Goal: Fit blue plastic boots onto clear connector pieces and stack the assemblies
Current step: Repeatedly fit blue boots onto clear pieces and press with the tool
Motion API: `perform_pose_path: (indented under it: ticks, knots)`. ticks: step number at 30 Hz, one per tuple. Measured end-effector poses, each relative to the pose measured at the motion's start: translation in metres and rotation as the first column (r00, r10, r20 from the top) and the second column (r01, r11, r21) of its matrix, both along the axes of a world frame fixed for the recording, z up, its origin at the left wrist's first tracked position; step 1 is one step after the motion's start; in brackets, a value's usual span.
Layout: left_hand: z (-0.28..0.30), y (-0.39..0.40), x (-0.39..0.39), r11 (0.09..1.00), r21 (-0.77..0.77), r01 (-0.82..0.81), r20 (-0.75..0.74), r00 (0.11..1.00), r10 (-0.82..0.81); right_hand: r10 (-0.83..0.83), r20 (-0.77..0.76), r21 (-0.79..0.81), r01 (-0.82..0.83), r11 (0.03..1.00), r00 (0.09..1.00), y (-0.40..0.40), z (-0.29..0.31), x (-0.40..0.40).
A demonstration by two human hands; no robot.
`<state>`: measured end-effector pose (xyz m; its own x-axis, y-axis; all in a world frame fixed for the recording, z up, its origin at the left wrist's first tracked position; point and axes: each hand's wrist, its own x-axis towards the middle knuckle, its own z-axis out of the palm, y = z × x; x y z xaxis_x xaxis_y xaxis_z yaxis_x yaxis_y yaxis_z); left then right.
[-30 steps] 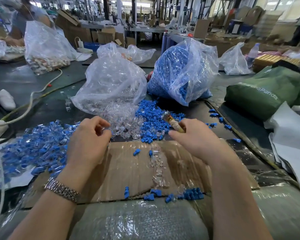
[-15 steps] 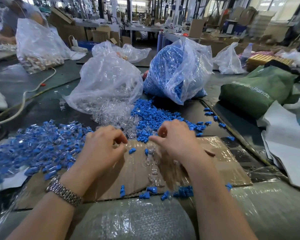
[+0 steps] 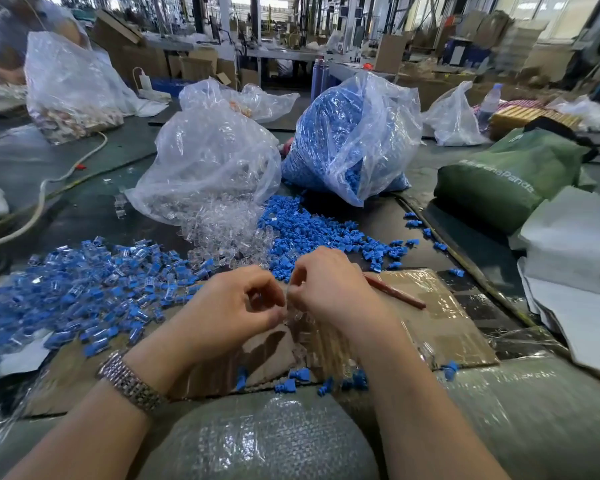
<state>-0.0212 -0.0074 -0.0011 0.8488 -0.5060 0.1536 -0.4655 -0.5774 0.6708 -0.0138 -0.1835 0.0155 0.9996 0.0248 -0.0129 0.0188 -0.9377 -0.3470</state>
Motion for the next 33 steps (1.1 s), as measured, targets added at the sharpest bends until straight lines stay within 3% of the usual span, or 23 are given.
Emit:
perform_pose_path:
  ticks: [4, 8, 11, 13, 15, 18, 20, 27, 33]
  knots:
    - [-0.002, -0.007, -0.002, 0.998, 0.052, 0.036, 0.026, 0.999, -0.037, -0.125, 0.068, 0.165, 0.112, 0.980, 0.990, -0.012, 0.006, 0.000]
    - [-0.004, -0.011, -0.001, 0.996, 0.087, 0.003, 0.052, 0.999, -0.008, -0.131, 0.086, 0.245, 0.107, 0.964, 0.988, -0.014, 0.009, -0.002]
    - [-0.004, -0.007, 0.002, 0.999, -0.016, -0.038, -0.053, 0.998, 0.037, -0.128, 0.104, 0.279, 0.095, 0.956, 0.986, -0.018, 0.008, -0.001]
    - [-0.001, -0.004, 0.005, 0.987, -0.144, -0.066, -0.203, 0.978, 0.036, -0.136, 0.128, 0.366, 0.081, 0.927, 0.982, -0.021, 0.009, -0.001]
    - [0.004, 0.000, 0.007, 0.921, -0.350, -0.173, -0.411, 0.912, 0.015, -0.131, 0.147, 0.509, 0.038, 0.860, 0.980, -0.023, 0.009, -0.002]
    - [0.006, 0.006, 0.012, 0.706, -0.588, -0.396, -0.636, 0.765, -0.100, -0.090, 0.161, 0.663, -0.041, 0.747, 0.983, -0.023, 0.012, -0.006]
    - [0.004, 0.007, 0.014, 0.645, -0.610, -0.460, -0.675, 0.728, -0.119, -0.062, 0.172, 0.681, -0.073, 0.728, 0.983, -0.022, 0.013, -0.007]
    - [0.003, 0.002, 0.015, 0.647, -0.588, -0.486, -0.681, 0.729, -0.072, 0.010, 0.144, 0.644, -0.101, 0.758, 0.990, -0.020, 0.013, -0.010]
    - [0.006, 0.005, 0.014, 0.525, -0.655, -0.543, -0.732, 0.628, -0.264, 0.109, 0.207, 0.657, -0.221, 0.721, 0.972, -0.018, 0.015, -0.011]
